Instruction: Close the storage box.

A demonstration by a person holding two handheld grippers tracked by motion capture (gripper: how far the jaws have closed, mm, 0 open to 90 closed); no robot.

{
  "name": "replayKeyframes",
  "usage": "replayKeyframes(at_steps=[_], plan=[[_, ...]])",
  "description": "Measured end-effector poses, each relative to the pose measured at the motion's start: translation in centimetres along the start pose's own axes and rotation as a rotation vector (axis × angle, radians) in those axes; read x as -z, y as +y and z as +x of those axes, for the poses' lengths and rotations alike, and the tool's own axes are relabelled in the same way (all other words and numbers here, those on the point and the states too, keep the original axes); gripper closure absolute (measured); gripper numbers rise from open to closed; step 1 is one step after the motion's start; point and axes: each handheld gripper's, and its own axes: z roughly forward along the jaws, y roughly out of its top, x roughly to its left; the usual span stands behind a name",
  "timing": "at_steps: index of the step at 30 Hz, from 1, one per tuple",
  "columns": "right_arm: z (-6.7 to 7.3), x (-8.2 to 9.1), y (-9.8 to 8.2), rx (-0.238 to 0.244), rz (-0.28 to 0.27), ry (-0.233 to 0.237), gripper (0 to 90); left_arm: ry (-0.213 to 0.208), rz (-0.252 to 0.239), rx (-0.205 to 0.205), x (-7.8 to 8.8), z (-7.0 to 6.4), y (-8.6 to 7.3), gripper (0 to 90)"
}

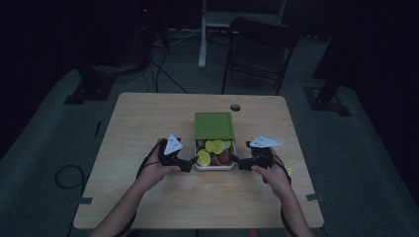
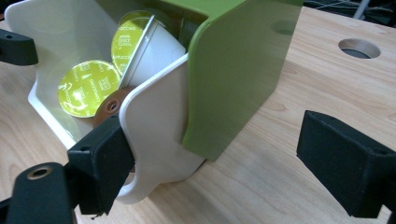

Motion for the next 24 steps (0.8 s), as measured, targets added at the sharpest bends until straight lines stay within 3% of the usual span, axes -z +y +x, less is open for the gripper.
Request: replayKeyframes(at_steps=[11,17,24], plan=[[-0.7,-0.9,0.4,-0.026,-0.008,-0.009,12.5,0.018,-0.008,0.022,-0.6,0.6,0.1,2.7],[-0.8,-1.4,0.2,-0.052,-0.022,-0.016,12.5,0.031,-0.006,0.001,-0.9,0.8,0.3,2.4],[-1.0,-1.9,0.4,-0.062,-0.023,-0.028,12.4,0.029,0.000,0.019,-1.2,1.3,0.5,2.2]])
